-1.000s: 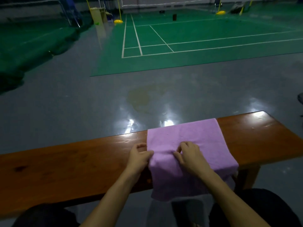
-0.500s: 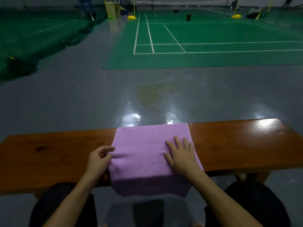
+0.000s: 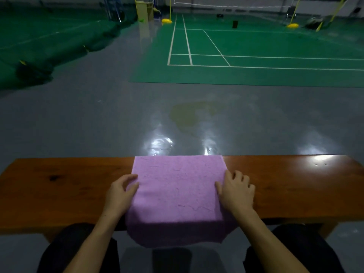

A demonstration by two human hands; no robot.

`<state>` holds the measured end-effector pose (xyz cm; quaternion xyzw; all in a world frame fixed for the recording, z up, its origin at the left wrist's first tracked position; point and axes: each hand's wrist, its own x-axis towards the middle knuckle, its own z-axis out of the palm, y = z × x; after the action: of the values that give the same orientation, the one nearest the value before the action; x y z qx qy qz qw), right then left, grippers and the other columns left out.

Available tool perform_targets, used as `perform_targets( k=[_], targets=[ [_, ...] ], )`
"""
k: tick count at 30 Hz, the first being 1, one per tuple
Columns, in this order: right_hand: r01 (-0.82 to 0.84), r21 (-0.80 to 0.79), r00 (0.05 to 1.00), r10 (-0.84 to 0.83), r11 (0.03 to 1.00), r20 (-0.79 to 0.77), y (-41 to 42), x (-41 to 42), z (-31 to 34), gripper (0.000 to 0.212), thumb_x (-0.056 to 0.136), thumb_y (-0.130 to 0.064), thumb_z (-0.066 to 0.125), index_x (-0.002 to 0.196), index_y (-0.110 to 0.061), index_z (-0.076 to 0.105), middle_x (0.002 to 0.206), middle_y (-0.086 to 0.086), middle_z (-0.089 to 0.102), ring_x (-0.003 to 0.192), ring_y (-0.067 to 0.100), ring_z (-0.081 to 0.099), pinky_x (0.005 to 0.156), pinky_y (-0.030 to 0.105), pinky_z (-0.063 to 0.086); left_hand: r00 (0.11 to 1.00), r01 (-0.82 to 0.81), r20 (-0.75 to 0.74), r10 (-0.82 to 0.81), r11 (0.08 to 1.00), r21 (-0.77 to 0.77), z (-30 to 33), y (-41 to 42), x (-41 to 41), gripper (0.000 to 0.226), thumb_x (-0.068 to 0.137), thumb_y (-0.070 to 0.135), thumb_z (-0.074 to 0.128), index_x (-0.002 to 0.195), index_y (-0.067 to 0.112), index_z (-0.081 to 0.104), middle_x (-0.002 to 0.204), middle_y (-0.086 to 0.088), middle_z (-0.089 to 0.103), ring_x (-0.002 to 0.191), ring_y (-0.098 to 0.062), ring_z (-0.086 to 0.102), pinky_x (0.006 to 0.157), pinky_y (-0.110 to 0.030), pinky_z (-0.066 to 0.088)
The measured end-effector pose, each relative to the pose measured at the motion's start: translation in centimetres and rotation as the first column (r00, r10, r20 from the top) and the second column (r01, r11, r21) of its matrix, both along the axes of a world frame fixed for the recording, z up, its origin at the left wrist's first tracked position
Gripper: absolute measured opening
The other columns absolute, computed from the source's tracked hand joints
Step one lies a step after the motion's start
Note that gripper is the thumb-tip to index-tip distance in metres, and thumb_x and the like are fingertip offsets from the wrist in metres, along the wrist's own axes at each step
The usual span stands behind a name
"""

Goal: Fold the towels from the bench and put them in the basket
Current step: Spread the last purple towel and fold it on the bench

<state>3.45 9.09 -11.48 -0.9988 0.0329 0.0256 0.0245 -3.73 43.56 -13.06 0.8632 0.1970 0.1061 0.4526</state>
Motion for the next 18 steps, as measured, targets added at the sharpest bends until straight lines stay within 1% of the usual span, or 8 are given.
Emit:
perform_targets(
  k=[1, 3, 5, 7, 10, 14, 16, 18],
  targets=[
    [0.043, 0.01, 0.999, -0.043, 0.999, 0.024, -0.6, 0.2, 0.2, 0.052, 0.101, -0.063, 0.044, 0.134, -0.022, 0.049, 0.133, 0.01, 0.054, 0.118, 0.027, 0.055, 0.097, 0.044, 0.051, 1.0, -0.022, 0.004, 0.022, 1.0, -0.002, 0.1, 0.0, -0.1, 0.028, 0.1, 0.018, 0.07, 0.127, 0.019, 0.072, 0.128, 0.001, 0.07, 0.114, -0.015, 0.06, 0.099, -0.037, 0.052],
    [0.098, 0.126, 0.995, -0.101, 0.987, 0.015, -1.7, 0.4, 0.6, 0.042, 0.099, -0.06, 0.055, 0.116, -0.021, 0.055, 0.115, 0.004, 0.062, 0.099, 0.021, 0.062, 0.081, 0.037, 0.056, 0.999, -0.052, 0.006, 0.052, 0.999, -0.013, 0.4, -0.3, -0.2, 0.026, 0.102, 0.02, 0.066, 0.128, 0.02, 0.072, 0.127, 0.0, 0.069, 0.113, -0.016, 0.06, 0.099, -0.041, 0.055],
    [0.124, 0.266, 0.992, -0.11, 0.956, -0.067, -2.3, 0.3, 1.0, 0.031, 0.101, -0.052, 0.06, 0.098, -0.021, 0.058, 0.093, -0.003, 0.066, 0.078, 0.014, 0.065, 0.065, 0.03, 0.054, 0.999, -0.052, -0.002, 0.052, 0.998, -0.038, 0.5, -0.3, -0.1, 0.024, 0.103, 0.02, 0.064, 0.127, 0.022, 0.072, 0.126, 0.001, 0.069, 0.113, -0.017, 0.06, 0.099, -0.042, 0.055],
    [0.109, 0.332, 0.989, -0.071, 0.937, -0.126, -2.5, 0.1, 1.1, 0.025, 0.104, -0.043, 0.06, 0.089, -0.023, 0.06, 0.084, -0.004, 0.067, 0.071, 0.011, 0.066, 0.068, 0.031, 0.06, 0.999, -0.036, -0.013, 0.034, 0.991, -0.127, 0.6, -0.4, 0.1, 0.023, 0.103, 0.018, 0.065, 0.123, 0.025, 0.073, 0.121, 0.005, 0.068, 0.113, -0.016, 0.061, 0.094, -0.036, 0.054],
    [0.1, 0.471, 0.989, -0.038, 0.876, -0.14, -2.5, -0.2, 1.5, 0.022, 0.106, -0.041, 0.055, 0.094, -0.023, 0.059, 0.089, -0.003, 0.067, 0.077, 0.013, 0.067, 0.075, 0.035, 0.063, 1.0, 0.021, -0.015, -0.026, 0.965, -0.263, 1.2, -0.9, 0.1, 0.021, 0.099, 0.018, 0.072, 0.118, 0.024, 0.075, 0.11, 0.016, 0.066, 0.105, -0.008, 0.062, 0.087, -0.03, 0.052],
    [0.13, 0.795, 0.991, -0.056, 0.592, -0.121, -2.6, -0.6, 2.6, 0.023, 0.106, -0.039, 0.055, 0.105, -0.017, 0.06, 0.101, 0.001, 0.067, 0.088, 0.017, 0.067, 0.069, 0.031, 0.058, 1.0, 0.031, 0.013, -0.028, 0.945, -0.325, 1.5, -1.1, -0.1, 0.019, 0.095, 0.017, 0.077, 0.113, 0.021, 0.079, 0.111, 0.012, 0.072, 0.105, -0.007, 0.065, 0.084, -0.029, 0.055],
    [0.167, 0.874, 0.986, -0.077, 0.456, -0.148, -3.0, -0.7, 2.6, 0.023, 0.105, -0.033, 0.06, 0.116, -0.013, 0.063, 0.111, 0.002, 0.068, 0.096, 0.017, 0.067, 0.073, 0.032, 0.059, 0.998, 0.006, 0.055, 0.015, 0.93, -0.367, 1.7, -1.3, -0.2, 0.016, 0.095, 0.011, 0.075, 0.109, 0.018, 0.079, 0.11, 0.009, 0.074, 0.104, -0.01, 0.067, 0.083, -0.028, 0.054],
    [0.219, 0.923, 0.976, -0.071, 0.317, -0.207, -3.5, -1.0, 2.5, 0.025, 0.101, -0.023, 0.066, 0.126, -0.017, 0.063, 0.122, 0.0, 0.064, 0.105, 0.016, 0.064, 0.078, 0.033, 0.058, 0.996, 0.004, 0.085, 0.034, 0.914, -0.406, 2.1, -1.5, -0.3, 0.015, 0.097, 0.008, 0.072, 0.108, 0.017, 0.079, 0.109, 0.008, 0.075, 0.103, -0.01, 0.068, 0.083, -0.026, 0.054]
  ],
)
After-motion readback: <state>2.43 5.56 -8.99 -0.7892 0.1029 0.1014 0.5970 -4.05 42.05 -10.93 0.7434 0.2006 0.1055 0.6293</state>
